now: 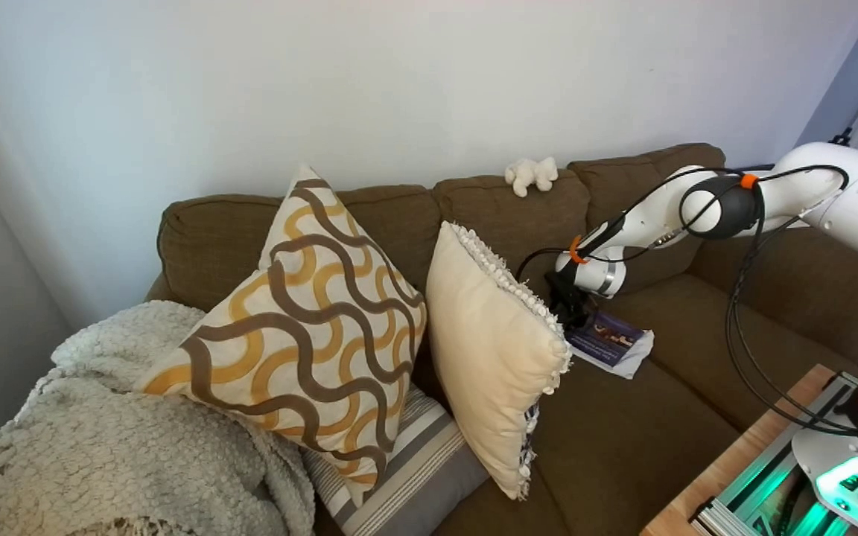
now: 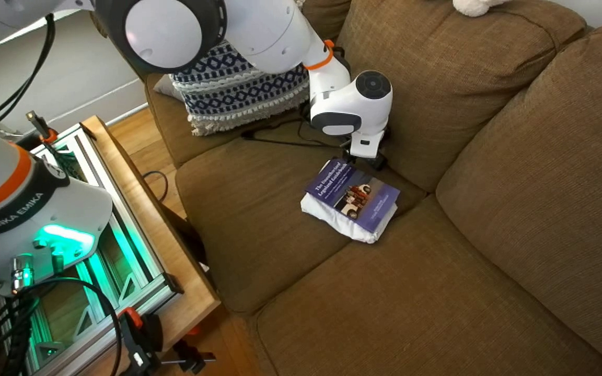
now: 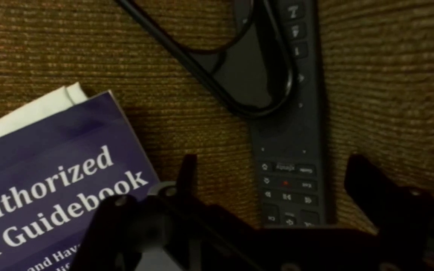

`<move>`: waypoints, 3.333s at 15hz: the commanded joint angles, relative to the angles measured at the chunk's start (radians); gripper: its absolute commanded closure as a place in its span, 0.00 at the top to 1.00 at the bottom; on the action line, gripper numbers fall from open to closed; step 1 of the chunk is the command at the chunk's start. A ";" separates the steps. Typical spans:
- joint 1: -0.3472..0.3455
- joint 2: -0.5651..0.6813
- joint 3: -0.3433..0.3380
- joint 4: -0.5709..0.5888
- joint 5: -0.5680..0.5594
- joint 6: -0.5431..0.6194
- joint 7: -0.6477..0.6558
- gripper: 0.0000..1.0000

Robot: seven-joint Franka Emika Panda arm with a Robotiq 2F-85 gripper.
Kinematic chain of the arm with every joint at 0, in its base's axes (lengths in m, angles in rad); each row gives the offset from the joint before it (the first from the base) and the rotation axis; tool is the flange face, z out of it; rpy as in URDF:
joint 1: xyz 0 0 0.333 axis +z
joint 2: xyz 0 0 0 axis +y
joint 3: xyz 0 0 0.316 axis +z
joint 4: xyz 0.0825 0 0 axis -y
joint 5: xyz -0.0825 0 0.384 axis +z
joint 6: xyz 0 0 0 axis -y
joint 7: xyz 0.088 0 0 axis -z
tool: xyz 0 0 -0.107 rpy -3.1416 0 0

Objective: Put the black remote on the purple book

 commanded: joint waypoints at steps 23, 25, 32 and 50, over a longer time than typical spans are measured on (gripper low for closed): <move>-0.032 0.004 -0.009 0.106 -0.120 -0.346 -0.023 0.06; -0.079 -0.067 0.019 0.030 -0.109 -0.342 -0.148 0.06; -0.255 -0.371 0.052 -0.300 -0.111 -0.314 -0.561 0.06; 0.067 -0.335 -0.183 -0.465 -0.102 -0.151 -0.339 0.06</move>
